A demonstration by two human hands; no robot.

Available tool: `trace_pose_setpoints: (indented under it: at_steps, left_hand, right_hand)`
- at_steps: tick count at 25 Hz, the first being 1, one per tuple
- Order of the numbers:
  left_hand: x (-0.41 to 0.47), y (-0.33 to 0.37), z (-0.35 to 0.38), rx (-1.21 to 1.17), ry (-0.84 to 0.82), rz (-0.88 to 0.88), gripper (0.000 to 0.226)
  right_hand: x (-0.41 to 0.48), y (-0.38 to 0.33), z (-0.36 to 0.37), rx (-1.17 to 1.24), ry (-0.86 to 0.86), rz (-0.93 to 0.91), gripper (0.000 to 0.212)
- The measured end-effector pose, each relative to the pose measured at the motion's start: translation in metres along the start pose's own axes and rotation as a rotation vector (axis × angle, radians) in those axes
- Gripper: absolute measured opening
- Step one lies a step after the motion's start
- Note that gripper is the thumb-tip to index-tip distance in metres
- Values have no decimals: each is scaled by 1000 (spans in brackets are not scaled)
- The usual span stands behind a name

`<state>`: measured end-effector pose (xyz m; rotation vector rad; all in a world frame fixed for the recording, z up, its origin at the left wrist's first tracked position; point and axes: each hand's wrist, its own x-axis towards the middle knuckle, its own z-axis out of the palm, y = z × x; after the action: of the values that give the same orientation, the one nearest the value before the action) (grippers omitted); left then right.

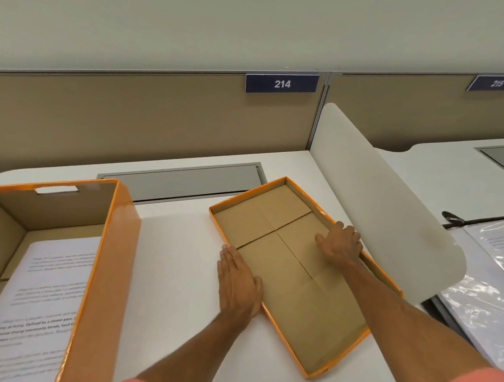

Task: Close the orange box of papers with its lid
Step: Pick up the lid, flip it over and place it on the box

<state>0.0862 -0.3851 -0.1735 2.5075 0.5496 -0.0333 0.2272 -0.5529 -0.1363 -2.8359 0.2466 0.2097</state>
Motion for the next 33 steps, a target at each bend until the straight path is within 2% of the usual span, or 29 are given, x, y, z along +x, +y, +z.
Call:
trace_pose_setpoints:
  at_steps: [4, 9, 13, 15, 18, 20, 22, 24, 26, 30, 33]
  left_hand:
    - [11, -11, -32, -145, 33, 69, 80]
    - [29, -22, -106, -305, 114, 199, 82]
    - [28, -38, -175, -570, 181, 303, 71]
    - [25, -50, -209, -720, 192, 309, 63]
    - [17, -77, -257, -800, 241, 274, 60]
    - [11, -96, -283, -833, 265, 283, 60]
    - [3, -114, -304, -833, 285, 280, 59]
    - [-4, -129, -320, -849, 298, 283, 58]
    - [-11, -144, -334, -863, 328, 285, 57]
    - [-20, -168, -364, -946, 364, 291, 46]
    - [-29, -175, -384, -1151, 280, 260, 24]
  right_hand:
    - [-14, -15, -8, 75, 4, 17, 60]
    - [-41, -56, -29, 144, 60, -35, 55]
    - [-68, -98, -41, 189, 74, -82, 48]
    - [-85, -122, -43, 205, 66, -105, 46]
    - [-116, -164, -43, 229, 63, -159, 47]
    - [-141, -198, -44, 202, 145, -247, 53]
    - [-172, -241, -46, 231, 253, -468, 52]
    - [-209, -288, -52, 416, 187, -757, 49]
    - [-246, -329, -59, 606, 45, -931, 45]
    - [-296, -378, -65, 762, -155, -883, 56]
    - [-319, -393, -66, 725, -156, -931, 49]
